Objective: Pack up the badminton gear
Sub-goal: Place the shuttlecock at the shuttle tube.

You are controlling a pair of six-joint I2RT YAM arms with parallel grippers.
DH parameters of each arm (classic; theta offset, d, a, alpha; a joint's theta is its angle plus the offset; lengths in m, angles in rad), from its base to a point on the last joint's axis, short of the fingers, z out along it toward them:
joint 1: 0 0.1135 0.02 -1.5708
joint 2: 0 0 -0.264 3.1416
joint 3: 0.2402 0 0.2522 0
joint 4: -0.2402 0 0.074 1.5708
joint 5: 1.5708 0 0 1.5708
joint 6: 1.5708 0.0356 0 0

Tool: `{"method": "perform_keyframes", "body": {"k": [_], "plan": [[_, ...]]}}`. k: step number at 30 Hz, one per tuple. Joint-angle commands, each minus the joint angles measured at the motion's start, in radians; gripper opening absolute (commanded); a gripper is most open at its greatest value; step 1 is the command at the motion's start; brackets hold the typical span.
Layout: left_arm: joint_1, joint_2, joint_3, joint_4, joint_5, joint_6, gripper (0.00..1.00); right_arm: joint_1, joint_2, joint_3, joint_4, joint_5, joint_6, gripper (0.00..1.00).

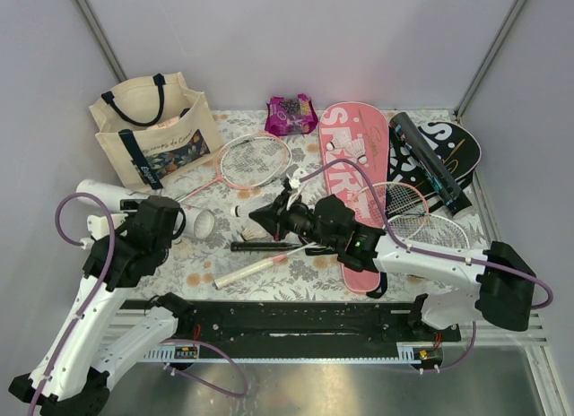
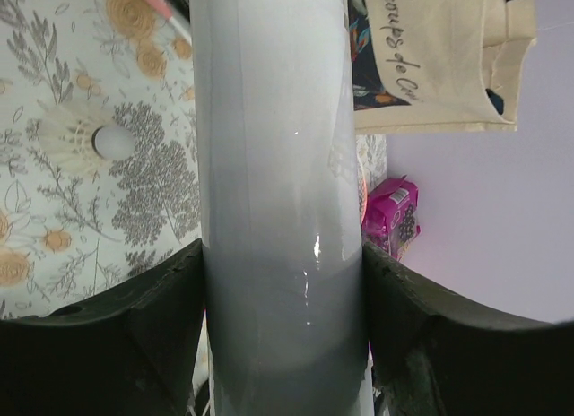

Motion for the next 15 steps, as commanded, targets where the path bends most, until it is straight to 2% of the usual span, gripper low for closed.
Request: {"method": "perform_keyframes", "body": {"k": [1,6,10,15], "plan": [[0.003,0.007,0.047,-0.027,0.085,-0.099,0.04,0.070,-0.095,0.008,0.121,0.105,-0.253,0.00],[0.003,0.041,0.073,-0.054,0.171,-0.136,0.04,0.131,-0.094,-0.038,0.205,0.058,-0.425,0.00],[0.003,0.073,0.125,-0.109,0.219,-0.160,0.04,0.170,-0.078,-0.118,0.383,-0.053,-0.583,0.00],[0.003,0.084,0.153,-0.152,0.236,-0.179,0.04,0.206,-0.055,-0.081,0.302,-0.117,-0.729,0.00]]}}
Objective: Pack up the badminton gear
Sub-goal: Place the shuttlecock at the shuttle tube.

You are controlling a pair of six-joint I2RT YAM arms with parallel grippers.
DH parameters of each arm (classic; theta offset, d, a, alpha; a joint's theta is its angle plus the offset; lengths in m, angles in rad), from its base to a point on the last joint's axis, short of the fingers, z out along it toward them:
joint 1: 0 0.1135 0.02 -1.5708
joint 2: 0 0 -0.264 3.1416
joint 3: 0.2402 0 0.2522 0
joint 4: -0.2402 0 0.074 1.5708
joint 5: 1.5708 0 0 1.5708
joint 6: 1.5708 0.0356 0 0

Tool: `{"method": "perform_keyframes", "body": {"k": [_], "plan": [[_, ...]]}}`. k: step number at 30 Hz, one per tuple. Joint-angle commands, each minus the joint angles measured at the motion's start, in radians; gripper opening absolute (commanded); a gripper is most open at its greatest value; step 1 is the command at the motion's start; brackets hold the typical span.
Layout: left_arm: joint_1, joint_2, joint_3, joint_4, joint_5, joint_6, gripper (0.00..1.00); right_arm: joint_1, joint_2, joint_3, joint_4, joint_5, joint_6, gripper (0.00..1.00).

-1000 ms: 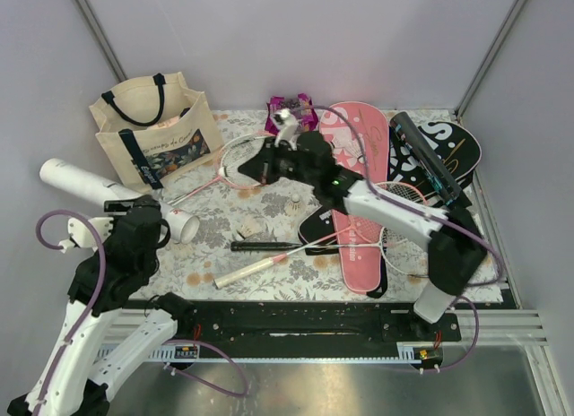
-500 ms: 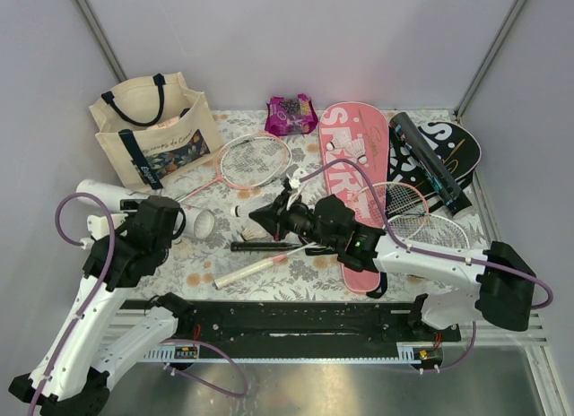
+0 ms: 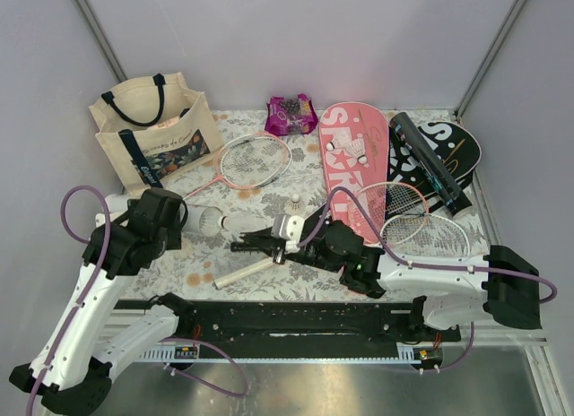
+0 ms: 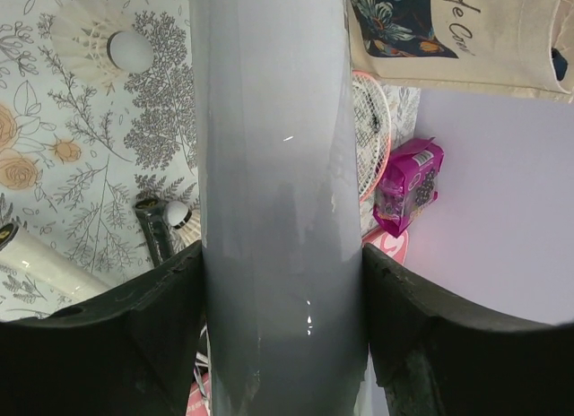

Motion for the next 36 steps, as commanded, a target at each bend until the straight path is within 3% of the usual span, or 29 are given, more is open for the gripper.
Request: {"method": "perform_keyframes", "body": {"k": [1,11,23,27,36], "plan": [[0.004,0.004,0.058,-0.043,0.026,-0.046,0.04,0.042,0.014,0.041,0.031,-0.065,-0.217,0.00],[0.002,-0.008,0.073,-0.065,0.003,-0.034,0.04,0.072,0.052,0.082,-0.032,-0.028,-0.388,0.00],[0.002,-0.051,0.058,-0.037,0.124,0.101,0.04,0.071,0.123,0.179,-0.183,-0.054,-0.632,0.01],[0.002,-0.063,0.018,-0.010,0.190,0.134,0.04,0.072,0.158,0.216,-0.201,-0.098,-0.647,0.01],[0.004,-0.057,0.015,0.003,0.163,0.205,0.03,0.072,0.195,0.242,-0.214,-0.104,-0.633,0.05]]}}
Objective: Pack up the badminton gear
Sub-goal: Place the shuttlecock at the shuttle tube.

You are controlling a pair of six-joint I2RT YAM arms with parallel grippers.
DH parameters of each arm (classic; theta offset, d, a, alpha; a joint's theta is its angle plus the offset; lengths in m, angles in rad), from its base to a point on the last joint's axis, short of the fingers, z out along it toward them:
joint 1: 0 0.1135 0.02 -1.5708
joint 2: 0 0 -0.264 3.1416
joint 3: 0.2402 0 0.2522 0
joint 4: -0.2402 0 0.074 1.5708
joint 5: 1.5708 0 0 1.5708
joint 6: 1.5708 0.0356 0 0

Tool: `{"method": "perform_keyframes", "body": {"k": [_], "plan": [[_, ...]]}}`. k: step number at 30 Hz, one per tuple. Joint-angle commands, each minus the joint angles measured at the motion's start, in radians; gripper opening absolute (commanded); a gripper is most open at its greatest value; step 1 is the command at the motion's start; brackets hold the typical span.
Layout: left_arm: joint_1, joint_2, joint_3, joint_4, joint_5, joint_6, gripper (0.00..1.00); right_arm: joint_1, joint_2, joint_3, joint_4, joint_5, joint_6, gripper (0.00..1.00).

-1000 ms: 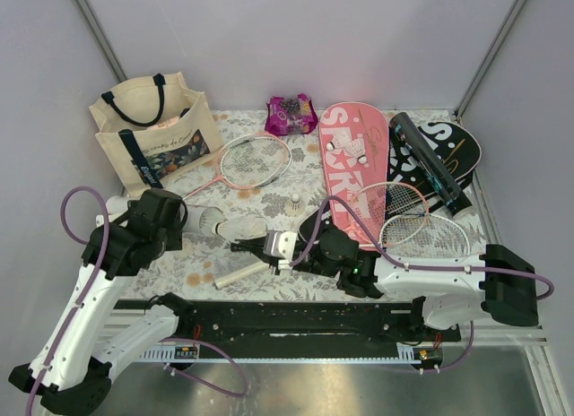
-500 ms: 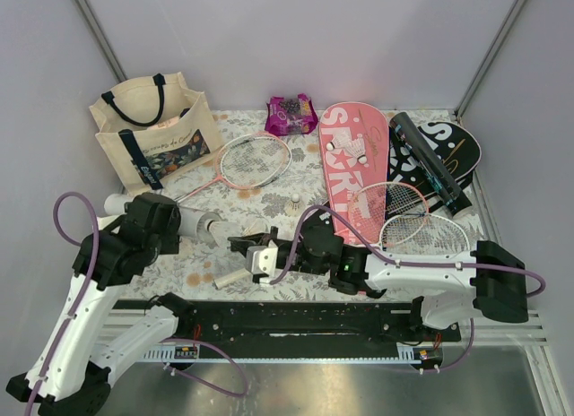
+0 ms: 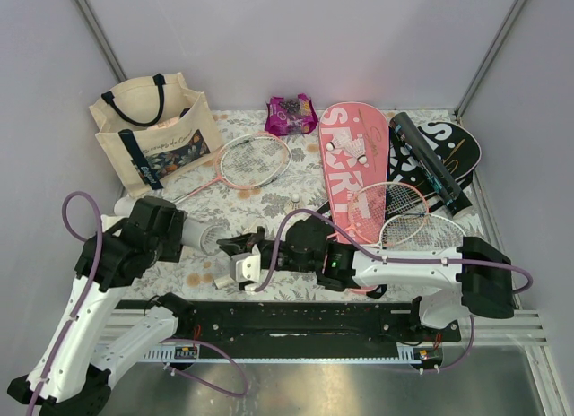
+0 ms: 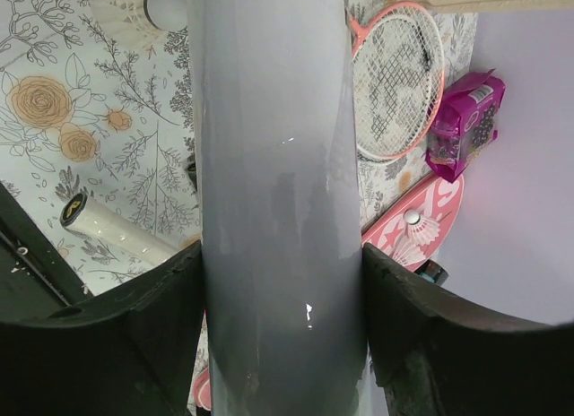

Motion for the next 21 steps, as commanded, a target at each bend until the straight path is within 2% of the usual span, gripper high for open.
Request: {"method": "perform_keyframes", "body": {"k": [1,8,21], "plan": [[-0.003,0.001,0.032,0.047,0.011,0.080,0.03,0.001,0.019,0.039,-0.011,-0.014,-0.010,0.08],[-0.003,-0.026,0.008,0.081,-0.001,0.088,0.03,0.001,0.027,0.064,-0.059,-0.011,0.005,0.34],[-0.003,-0.071,-0.031,0.177,-0.004,0.070,0.05,0.000,-0.096,0.068,-0.244,-0.047,0.118,0.66]]}}
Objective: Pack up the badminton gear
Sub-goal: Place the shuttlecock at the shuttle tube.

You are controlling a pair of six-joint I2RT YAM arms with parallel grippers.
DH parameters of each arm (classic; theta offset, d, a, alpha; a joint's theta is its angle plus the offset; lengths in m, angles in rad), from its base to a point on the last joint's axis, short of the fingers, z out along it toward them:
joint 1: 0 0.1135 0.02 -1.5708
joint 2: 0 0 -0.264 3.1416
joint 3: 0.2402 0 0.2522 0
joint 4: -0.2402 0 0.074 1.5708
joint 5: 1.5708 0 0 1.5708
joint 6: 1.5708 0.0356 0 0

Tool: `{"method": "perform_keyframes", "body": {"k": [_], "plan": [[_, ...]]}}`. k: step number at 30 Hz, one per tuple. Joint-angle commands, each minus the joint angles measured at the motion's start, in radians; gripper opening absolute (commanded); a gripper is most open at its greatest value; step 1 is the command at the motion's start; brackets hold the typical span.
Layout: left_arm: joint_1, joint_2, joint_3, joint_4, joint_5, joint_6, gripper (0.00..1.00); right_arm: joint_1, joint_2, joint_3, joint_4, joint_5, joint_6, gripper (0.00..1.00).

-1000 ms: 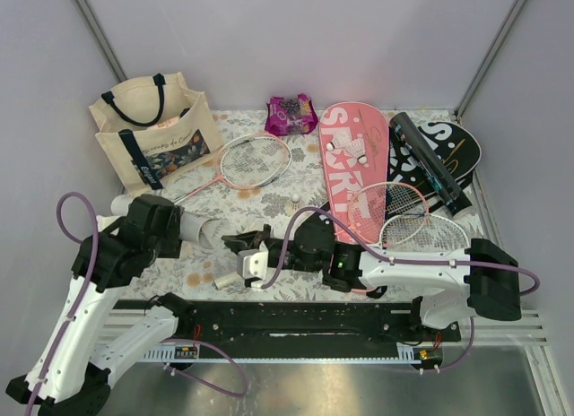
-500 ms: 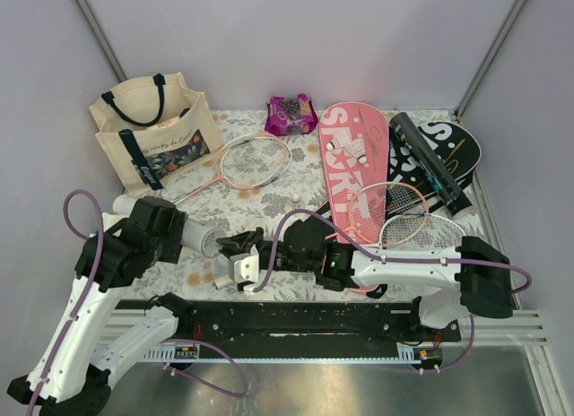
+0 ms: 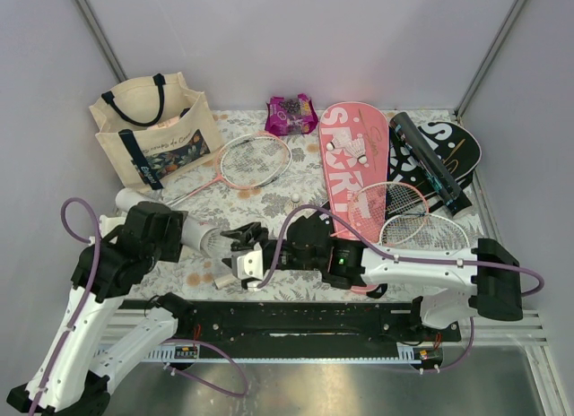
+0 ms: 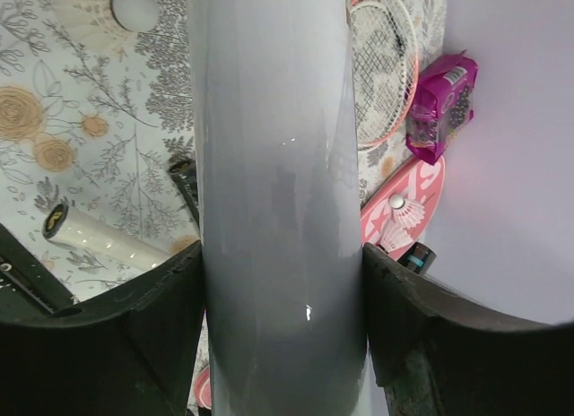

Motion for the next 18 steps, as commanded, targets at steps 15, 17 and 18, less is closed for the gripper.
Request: {"method": "perform_keyframes", "body": {"k": [15,17,18], "plan": [[-0.003,-0.008,-0.019,0.154,0.022,-0.005,0.05,-0.023,-0.112,-0.030,0.021,0.141,0.259,0.82],[-0.003,-0.011,-0.028,0.156,0.024,-0.004,0.05,-0.029,-0.100,-0.020,0.040,0.138,0.295,0.82],[-0.003,-0.012,-0.030,0.159,0.024,-0.001,0.05,-0.032,-0.097,-0.014,0.045,0.124,0.309,0.82]]}}
